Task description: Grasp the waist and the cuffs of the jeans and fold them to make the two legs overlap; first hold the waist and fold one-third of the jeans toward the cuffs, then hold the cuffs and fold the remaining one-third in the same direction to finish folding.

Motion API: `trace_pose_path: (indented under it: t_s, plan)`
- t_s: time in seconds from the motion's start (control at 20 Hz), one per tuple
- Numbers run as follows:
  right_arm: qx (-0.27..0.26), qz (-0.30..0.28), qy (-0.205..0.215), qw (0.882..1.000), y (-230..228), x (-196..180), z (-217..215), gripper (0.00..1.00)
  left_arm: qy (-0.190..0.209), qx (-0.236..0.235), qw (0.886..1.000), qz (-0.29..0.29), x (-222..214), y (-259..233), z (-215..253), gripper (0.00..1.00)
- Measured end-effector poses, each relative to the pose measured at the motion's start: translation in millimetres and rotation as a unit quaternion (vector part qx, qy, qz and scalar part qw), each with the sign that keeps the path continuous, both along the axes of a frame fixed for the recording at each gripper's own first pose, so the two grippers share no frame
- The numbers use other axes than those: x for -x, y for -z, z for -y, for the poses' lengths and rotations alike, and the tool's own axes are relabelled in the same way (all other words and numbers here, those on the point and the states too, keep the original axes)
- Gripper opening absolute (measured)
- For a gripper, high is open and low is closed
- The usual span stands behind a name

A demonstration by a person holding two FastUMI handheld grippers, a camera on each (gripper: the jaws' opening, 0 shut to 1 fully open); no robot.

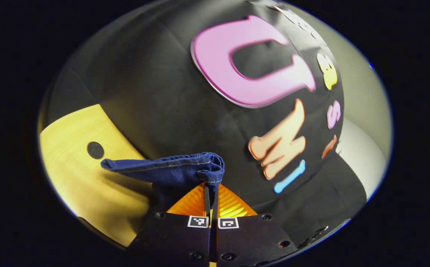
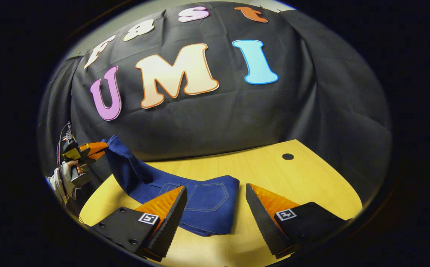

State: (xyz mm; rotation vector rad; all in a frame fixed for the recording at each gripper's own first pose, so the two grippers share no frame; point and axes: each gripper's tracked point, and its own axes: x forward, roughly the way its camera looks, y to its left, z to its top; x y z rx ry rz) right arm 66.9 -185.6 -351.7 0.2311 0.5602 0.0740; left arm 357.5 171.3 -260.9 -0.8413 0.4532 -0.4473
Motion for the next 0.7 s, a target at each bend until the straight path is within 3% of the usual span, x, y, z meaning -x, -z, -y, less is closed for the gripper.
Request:
trace_pose_path:
  t_s: [0.25, 0.45, 0.6, 0.7]
  plan:
    - [-0.004, 0.008, 0.017, 1.000, -8.2, 12.0, 39.5, 0.98, 0.116, -0.041, 0.992, -0.001, 53.7, 3.1, 109.6, 0.00]
    - [-0.006, 0.007, 0.043, 0.999, -8.9, 26.0, 75.4, 0.98, 0.215, -0.109, 0.970, -0.002, 102.6, 27.8, 184.3, 0.00]
    - [-0.012, 0.002, 0.061, 0.998, -6.9, 36.8, 96.5, 0.93, 0.282, -0.190, 0.940, -0.012, 135.2, 73.2, 235.5, 0.00]
    - [-0.011, -0.004, 0.068, 0.998, -1.9, 44.6, 106.4, 0.98, 0.321, -0.279, 0.905, -0.002, 146.0, 108.4, 248.2, 0.00]
